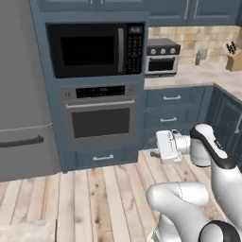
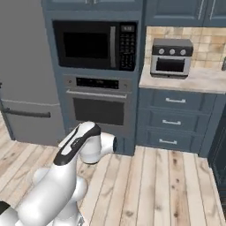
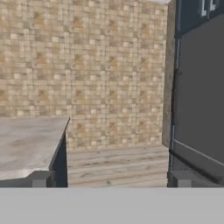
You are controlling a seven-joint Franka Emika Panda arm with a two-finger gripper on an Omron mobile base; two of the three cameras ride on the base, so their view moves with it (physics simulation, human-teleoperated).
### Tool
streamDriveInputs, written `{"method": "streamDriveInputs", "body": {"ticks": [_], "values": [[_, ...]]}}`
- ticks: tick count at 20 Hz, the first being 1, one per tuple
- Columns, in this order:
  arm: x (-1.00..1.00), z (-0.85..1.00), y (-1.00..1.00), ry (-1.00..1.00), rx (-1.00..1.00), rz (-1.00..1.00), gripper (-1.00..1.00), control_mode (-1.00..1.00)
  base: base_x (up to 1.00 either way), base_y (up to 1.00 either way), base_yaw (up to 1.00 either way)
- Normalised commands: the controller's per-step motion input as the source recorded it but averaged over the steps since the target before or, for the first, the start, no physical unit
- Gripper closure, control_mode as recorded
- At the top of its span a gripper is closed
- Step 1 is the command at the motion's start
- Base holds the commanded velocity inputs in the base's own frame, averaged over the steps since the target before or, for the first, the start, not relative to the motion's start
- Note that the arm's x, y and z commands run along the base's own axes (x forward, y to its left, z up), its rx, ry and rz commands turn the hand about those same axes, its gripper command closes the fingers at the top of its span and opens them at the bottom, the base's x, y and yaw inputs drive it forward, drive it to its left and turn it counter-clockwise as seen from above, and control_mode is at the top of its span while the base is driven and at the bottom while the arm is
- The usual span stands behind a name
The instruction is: Place the drinks on the dining counter in a tight cluster.
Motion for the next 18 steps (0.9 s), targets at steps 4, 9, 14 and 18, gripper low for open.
{"method": "streamDriveInputs", "body": {"ticks": [4,9,14,18], "values": [[0.00,0.00,0.00,0.00,0.00,0.00,-1.00,1.00,0.00,-0.03,-0.92],[0.00,0.00,0.00,0.00,0.00,0.00,-1.00,1.00,0.18,-0.24,-0.48],[0.00,0.00,0.00,0.00,0.00,0.00,-1.00,1.00,0.59,-0.13,-0.20],[0.00,0.00,0.00,0.00,0.00,0.00,-1.00,1.00,0.76,0.00,-0.09]]}}
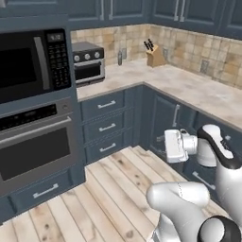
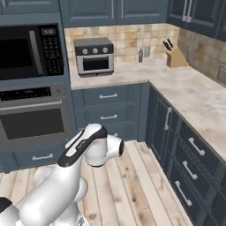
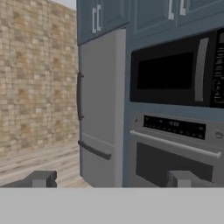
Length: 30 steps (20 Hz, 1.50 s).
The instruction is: Place the drinks on the dining counter in a tight cluster.
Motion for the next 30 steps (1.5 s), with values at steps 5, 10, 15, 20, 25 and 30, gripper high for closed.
{"method": "streamDriveInputs", "body": {"ticks": [5,10,15,20,25,30], "values": [[0.00,0.00,0.00,0.00,0.00,0.00,-1.00,1.00,0.77,-0.06,-0.04],[0.00,0.00,0.00,0.00,0.00,0.00,-1.00,1.00,0.76,-0.12,-0.01],[0.00,0.00,0.00,0.00,0.00,0.00,-1.00,1.00,0.74,-0.29,0.00],[0.00,0.00,0.00,0.00,0.00,0.00,-1.00,1.00,0.69,-0.36,0.00],[0.00,0.00,0.00,0.00,0.00,0.00,-1.00,1.00,0.82,-0.17,0.01],[0.00,0.00,0.00,0.00,0.00,0.00,-1.00,1.00,0.87,0.05,0.00]]}}
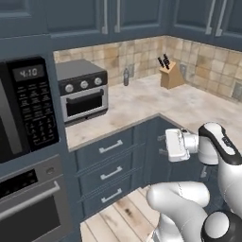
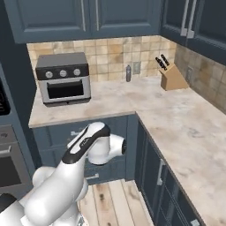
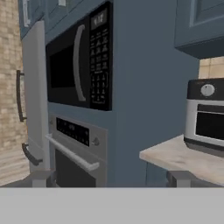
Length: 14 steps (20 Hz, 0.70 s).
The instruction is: Place the drinks on the dining counter in a tight cluster.
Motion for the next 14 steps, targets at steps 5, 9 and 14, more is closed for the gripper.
{"method": "streamDriveInputs", "body": {"ticks": [5,9,14], "values": [[0.00,0.00,0.00,0.00,0.00,0.00,-1.00,1.00,0.84,0.01,0.00],[0.00,0.00,0.00,0.00,0.00,0.00,-1.00,1.00,0.81,-0.08,0.03],[0.00,0.00,0.00,0.00,0.00,0.00,-1.00,1.00,0.71,-0.19,0.15]]}}
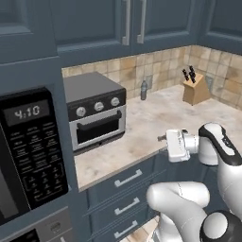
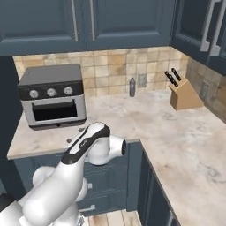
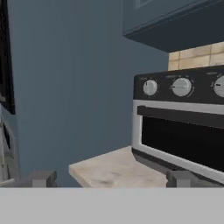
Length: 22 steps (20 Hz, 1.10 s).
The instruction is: Place the drinks on the dining counter in a tight cluster.
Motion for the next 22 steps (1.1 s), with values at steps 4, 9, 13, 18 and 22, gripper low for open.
{"method": "streamDriveInputs", "body": {"ticks": [4,9,13,18,22], "values": [[0.00,0.00,0.00,0.00,0.00,0.00,-1.00,1.00,0.63,-0.28,0.13],[0.00,0.00,0.00,0.00,0.00,0.00,-1.00,1.00,0.63,-0.31,0.09],[0.00,0.00,0.00,0.00,0.00,0.00,-1.00,1.00,0.62,-0.27,0.12],[0.00,0.00,0.00,0.00,0.00,0.00,-1.00,1.00,0.59,-0.17,0.25],[0.00,0.00,0.00,0.00,0.00,0.00,-1.00,1.00,0.50,-0.25,0.26]]}}
